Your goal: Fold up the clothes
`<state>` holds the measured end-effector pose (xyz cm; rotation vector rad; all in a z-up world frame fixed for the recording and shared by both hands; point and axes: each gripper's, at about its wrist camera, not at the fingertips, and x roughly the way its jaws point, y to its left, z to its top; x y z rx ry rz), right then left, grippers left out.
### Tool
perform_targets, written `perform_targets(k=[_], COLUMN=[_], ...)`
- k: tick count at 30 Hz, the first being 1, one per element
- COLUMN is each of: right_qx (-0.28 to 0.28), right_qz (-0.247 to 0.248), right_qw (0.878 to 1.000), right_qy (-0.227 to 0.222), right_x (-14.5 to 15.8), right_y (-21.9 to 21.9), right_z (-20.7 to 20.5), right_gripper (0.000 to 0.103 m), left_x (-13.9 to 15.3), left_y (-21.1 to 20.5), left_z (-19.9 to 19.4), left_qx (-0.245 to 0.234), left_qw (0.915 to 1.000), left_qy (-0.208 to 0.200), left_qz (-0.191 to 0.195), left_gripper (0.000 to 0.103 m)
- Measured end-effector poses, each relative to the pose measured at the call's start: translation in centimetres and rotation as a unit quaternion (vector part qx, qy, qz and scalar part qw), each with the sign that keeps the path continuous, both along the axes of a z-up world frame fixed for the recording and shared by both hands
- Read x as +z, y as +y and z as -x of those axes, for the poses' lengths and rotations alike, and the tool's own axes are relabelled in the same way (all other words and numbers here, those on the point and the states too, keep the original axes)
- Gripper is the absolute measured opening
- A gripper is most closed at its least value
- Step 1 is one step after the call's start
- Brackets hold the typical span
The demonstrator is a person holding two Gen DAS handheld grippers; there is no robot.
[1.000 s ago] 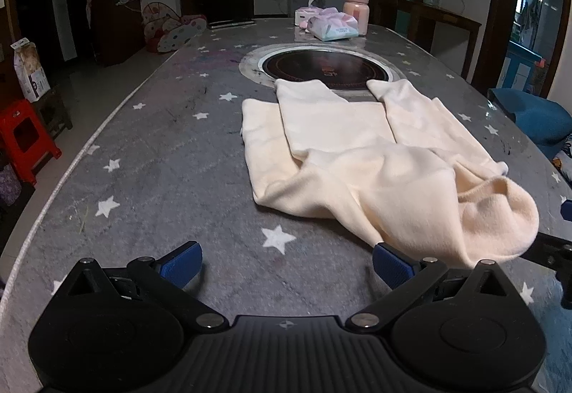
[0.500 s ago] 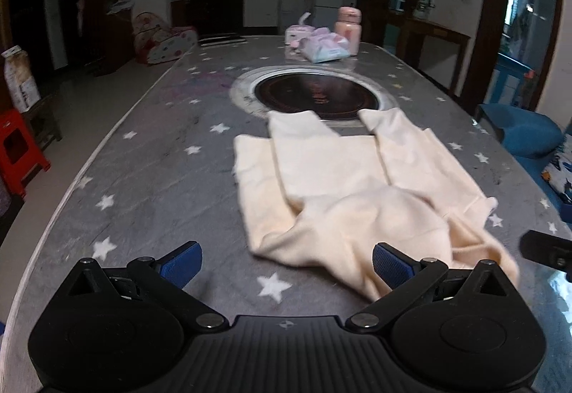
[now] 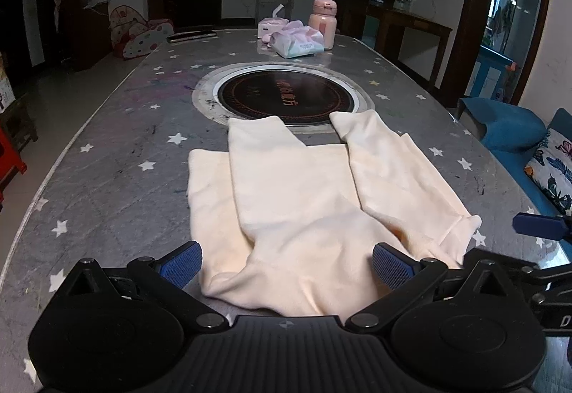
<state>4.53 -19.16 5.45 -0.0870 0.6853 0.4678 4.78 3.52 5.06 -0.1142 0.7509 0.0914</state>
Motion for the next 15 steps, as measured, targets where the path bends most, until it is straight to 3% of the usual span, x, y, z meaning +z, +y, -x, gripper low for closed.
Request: perform_targets(k=[6,10,15], right_qx=[0.011,0.013,0.011], right_qz=[-0.006,-0.006,-0.005], right_qw=[1.0,1.0,1.0], right_qy=[0.006,0.012,0.011], right_x=[-0.2,-0.3,-0.2], right_y=[0.3,0.4,0.3], right_z=[-0.5,-1.1,-1.5], right_gripper=[0.079,0.071,0.069], left_x=[0.2,0.2,0.0], left_y=[-0.7,-1.0,-2.0], left_z=[-0.8,-1.8,-3.5], left_qx=[-0.018,-0.031,-0.059], left_qw=[0.9998,0.9994,0.9982], left_qy=[0.0,0.004,0.015], left_qz=[0.003,0.014,0.006], left_gripper=[0.099,0.087,0.073])
